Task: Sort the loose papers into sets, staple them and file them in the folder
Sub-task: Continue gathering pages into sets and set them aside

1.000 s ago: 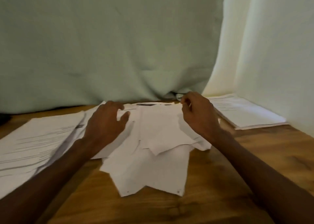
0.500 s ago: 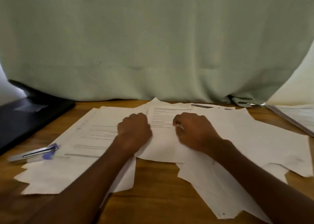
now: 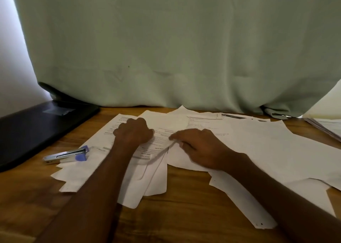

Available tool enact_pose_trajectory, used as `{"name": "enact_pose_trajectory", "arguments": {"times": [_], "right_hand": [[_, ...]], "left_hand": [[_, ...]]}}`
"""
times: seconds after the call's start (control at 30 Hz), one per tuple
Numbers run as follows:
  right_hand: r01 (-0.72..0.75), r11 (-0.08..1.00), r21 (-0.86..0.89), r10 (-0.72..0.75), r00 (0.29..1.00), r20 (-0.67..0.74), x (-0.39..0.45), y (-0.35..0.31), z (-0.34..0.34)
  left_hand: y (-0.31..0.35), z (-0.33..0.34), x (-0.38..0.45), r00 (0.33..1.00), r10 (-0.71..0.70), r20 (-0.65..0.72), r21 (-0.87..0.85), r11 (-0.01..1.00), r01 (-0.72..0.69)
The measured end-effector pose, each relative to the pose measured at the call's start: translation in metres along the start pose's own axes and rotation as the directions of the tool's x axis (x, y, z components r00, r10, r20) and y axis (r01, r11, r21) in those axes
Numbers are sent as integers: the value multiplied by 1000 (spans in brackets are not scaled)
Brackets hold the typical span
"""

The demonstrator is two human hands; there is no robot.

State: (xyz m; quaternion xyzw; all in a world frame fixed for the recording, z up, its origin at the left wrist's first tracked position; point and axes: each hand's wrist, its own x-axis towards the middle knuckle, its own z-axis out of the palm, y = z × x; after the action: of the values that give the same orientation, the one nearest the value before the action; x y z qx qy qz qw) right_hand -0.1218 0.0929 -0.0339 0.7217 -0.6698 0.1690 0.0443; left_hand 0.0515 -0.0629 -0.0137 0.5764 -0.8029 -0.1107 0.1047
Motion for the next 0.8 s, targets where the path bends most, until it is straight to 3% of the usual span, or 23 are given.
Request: {"name": "enact_pose_trajectory", "arguments": {"times": [0.1, 0.17, 0.3, 0.4, 0.5, 0.6, 0.67, 0.8], "right_hand": [[-82, 985, -151, 79, 997, -26, -3, 14, -2], [-154, 978, -140, 141, 985, -100, -10, 26, -4], [-194, 980, -35, 190, 976, -109, -15, 41, -8], [-126, 992, 18, 127, 991, -34, -13, 37, -10], [-185, 969, -164, 189, 982, 9, -10, 32, -5], [-320, 872, -371, 307, 947, -96, -8, 26, -2], [-372, 864, -339, 346, 928, -136, -9, 23, 0], [-378, 922, -80, 369, 923, -110, -9, 24, 1]], "left_hand": [[6, 3, 5, 987, 156, -43, -187, 969, -161], [10, 1, 6, 978, 183, -103, -240, 949, -203], [2, 2, 8, 995, 38, -94, -109, 993, -48], [4, 3, 11, 995, 79, -65, -198, 976, -90], [18, 2, 7, 948, 164, -272, -248, 940, -234], [19, 0, 4, 883, 140, -448, -262, 924, -279], [15, 1, 8, 913, 86, -400, -245, 949, -196], [22, 4, 9, 996, 85, -42, -185, 979, -91]]}}
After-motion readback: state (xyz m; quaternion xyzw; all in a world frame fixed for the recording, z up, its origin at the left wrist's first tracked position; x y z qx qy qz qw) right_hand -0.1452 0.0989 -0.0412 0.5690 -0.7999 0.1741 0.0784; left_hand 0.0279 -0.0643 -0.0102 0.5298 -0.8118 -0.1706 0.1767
